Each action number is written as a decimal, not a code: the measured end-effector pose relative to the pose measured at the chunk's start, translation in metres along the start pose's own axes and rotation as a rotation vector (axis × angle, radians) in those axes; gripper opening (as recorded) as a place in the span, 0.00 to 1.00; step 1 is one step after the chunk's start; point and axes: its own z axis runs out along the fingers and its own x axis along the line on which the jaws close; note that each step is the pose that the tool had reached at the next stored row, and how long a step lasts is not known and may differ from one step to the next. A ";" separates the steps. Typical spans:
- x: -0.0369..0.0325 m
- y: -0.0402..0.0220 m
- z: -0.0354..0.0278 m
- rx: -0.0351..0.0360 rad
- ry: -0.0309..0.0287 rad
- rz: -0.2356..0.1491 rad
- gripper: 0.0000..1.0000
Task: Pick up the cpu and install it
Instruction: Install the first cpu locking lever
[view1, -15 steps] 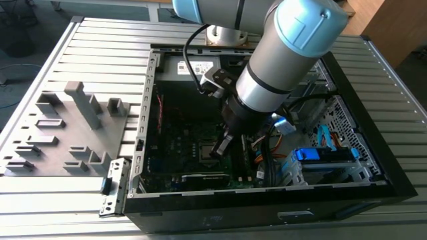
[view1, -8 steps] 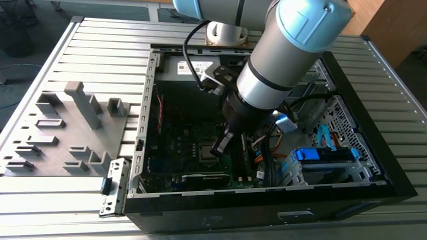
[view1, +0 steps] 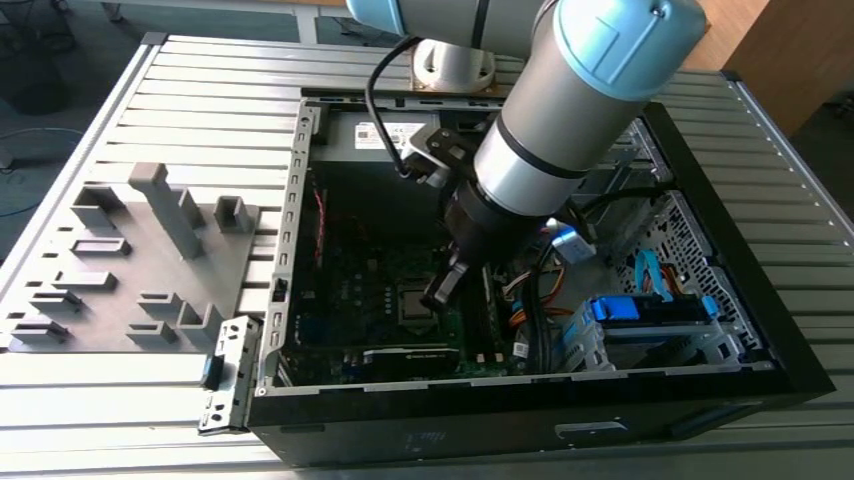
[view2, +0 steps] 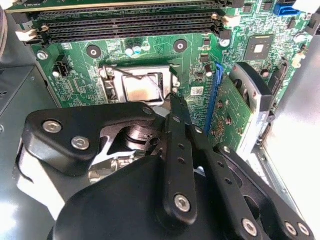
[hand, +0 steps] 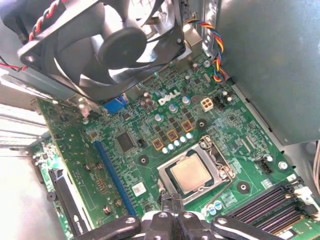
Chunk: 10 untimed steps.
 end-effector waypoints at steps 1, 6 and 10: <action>0.0000 0.0001 -0.0001 -0.0010 -0.0015 0.000 0.11; -0.0002 0.0002 -0.0002 -0.0122 -0.0206 -0.006 0.11; -0.0002 0.0002 -0.0002 -0.0221 -0.0373 -0.012 0.11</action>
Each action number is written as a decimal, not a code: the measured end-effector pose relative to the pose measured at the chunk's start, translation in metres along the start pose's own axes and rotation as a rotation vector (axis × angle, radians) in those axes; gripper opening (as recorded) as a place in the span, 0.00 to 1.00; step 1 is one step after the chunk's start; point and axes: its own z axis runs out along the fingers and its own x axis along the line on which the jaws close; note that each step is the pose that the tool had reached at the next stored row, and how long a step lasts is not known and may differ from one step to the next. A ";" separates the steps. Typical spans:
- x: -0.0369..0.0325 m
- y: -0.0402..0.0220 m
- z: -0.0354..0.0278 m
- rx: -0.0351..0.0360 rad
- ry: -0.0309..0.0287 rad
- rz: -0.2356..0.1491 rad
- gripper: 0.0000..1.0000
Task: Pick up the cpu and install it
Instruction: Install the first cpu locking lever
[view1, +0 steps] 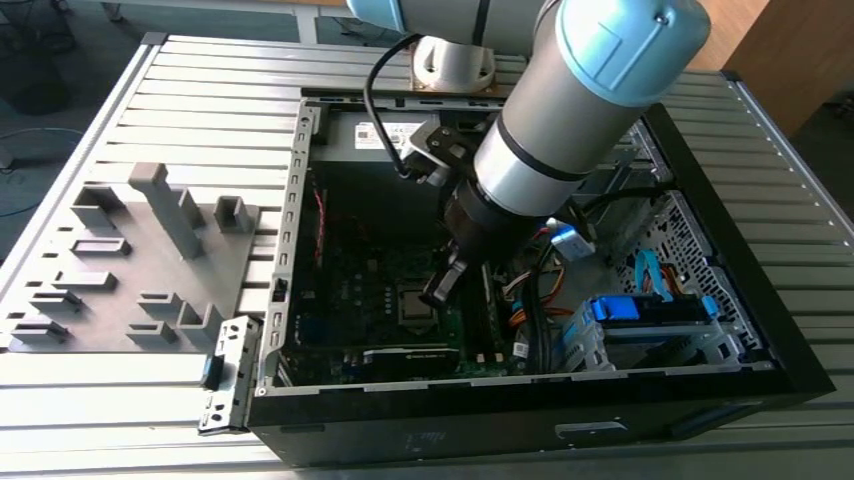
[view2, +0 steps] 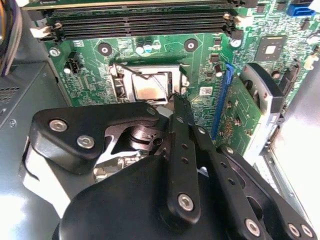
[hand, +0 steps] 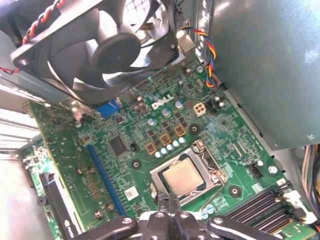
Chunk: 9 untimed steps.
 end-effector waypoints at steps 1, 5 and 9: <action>0.0000 0.0000 0.0000 -0.0011 -0.0021 -0.001 0.11; 0.0001 0.0000 0.0000 -0.0037 -0.0064 -0.002 0.11; 0.0002 0.0003 -0.0011 -0.0102 -0.0170 -0.005 0.11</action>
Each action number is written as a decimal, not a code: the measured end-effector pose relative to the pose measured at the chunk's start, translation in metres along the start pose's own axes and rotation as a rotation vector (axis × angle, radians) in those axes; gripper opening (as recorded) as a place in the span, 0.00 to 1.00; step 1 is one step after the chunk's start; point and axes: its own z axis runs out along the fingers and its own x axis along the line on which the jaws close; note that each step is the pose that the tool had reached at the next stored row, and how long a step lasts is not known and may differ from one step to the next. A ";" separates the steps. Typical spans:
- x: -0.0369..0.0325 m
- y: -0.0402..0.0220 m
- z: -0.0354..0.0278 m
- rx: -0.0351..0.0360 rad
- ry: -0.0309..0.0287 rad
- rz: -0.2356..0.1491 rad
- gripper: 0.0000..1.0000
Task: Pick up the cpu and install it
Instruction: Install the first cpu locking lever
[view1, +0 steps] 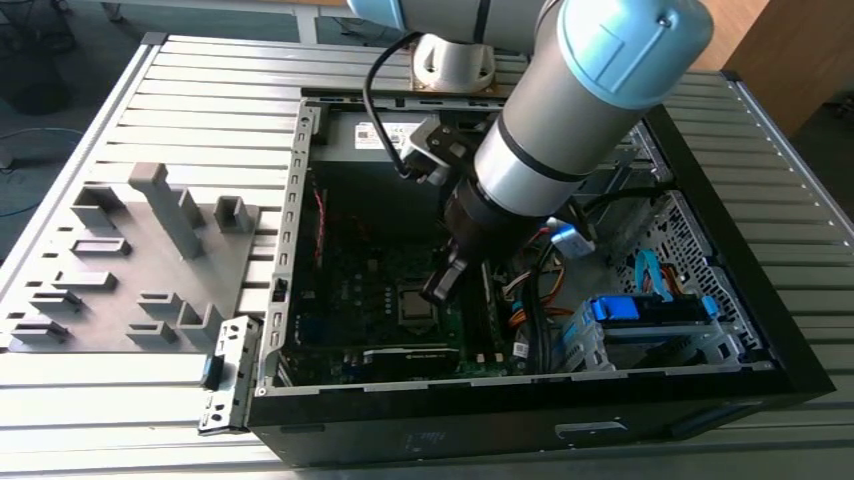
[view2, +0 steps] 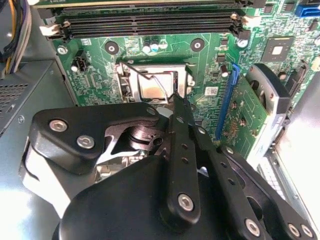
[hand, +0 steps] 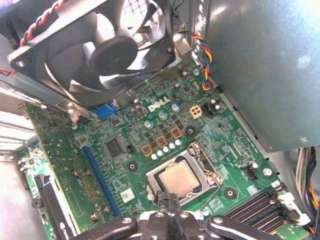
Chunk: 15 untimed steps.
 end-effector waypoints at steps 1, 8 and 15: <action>0.0000 0.0000 -0.0003 -0.0017 -0.0029 -0.001 0.11; 0.0004 0.0007 -0.0030 -0.0139 -0.0237 -0.007 0.11; 0.0006 0.0013 -0.0053 -0.0219 -0.0372 -0.012 0.11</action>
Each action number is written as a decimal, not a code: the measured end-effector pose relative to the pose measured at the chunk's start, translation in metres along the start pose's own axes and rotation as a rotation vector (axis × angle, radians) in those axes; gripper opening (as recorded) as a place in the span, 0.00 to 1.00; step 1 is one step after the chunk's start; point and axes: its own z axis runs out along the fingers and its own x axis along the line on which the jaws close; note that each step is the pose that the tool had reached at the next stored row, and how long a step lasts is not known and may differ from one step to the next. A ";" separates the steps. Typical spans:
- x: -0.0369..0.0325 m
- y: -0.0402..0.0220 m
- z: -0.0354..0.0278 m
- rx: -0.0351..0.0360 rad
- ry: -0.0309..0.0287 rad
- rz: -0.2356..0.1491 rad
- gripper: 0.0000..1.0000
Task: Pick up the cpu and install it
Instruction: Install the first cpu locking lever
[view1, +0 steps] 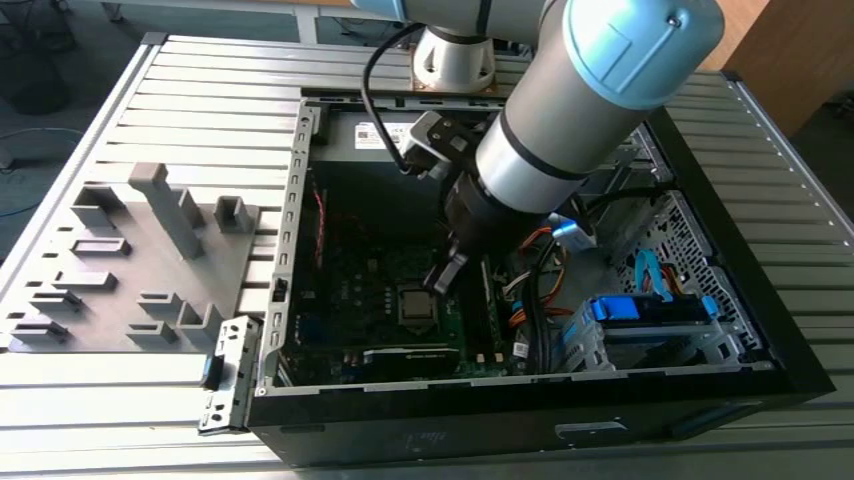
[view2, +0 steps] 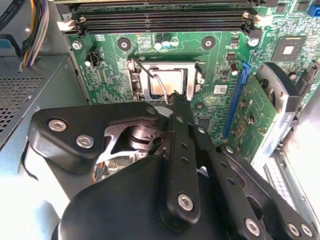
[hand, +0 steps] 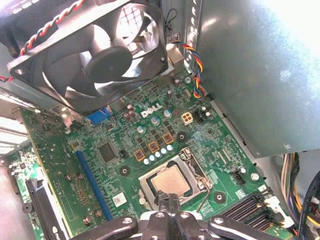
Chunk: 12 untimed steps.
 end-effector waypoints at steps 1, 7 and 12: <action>-0.0001 0.0001 -0.0002 -0.0008 -0.0013 0.000 0.11; -0.0022 0.0016 -0.0011 -0.0043 -0.0072 -0.002 0.11; -0.0059 0.0038 -0.0009 -0.0074 -0.0123 -0.004 0.11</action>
